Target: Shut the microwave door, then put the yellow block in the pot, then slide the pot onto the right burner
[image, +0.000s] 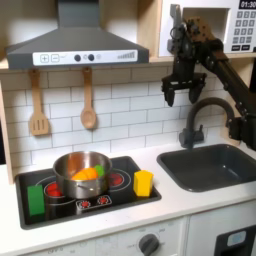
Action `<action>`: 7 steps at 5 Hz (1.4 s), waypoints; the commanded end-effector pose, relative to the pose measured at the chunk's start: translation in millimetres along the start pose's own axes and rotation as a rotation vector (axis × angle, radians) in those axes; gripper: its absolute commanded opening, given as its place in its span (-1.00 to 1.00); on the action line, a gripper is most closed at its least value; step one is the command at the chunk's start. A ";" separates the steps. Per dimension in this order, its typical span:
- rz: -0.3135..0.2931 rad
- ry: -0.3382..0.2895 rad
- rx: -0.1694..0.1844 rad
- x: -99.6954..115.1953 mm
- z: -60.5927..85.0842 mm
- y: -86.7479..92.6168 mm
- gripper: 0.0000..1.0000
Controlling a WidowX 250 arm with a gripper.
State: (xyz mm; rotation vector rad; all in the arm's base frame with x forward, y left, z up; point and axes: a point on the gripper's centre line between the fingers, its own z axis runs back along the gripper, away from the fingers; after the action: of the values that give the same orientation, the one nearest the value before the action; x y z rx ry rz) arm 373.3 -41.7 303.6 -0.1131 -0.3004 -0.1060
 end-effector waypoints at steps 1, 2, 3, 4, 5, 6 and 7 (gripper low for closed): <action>0.003 -0.013 0.037 -13.5 3.7 8.6 1.00; 0.015 0.009 0.042 -31.0 -5.9 15.6 1.00; 0.038 -0.025 0.069 -51.3 7.4 28.9 1.00; 0.071 -0.031 0.093 -72.0 8.1 44.5 1.00; 0.109 -0.019 0.113 -85.7 4.5 61.9 1.00; 0.138 0.009 0.117 -95.3 -5.2 73.1 1.00; 0.148 0.043 0.120 -103.2 -21.2 78.0 1.00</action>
State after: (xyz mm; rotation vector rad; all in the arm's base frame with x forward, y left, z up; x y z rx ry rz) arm 290.2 40.9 246.1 -0.0122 -0.2557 0.0514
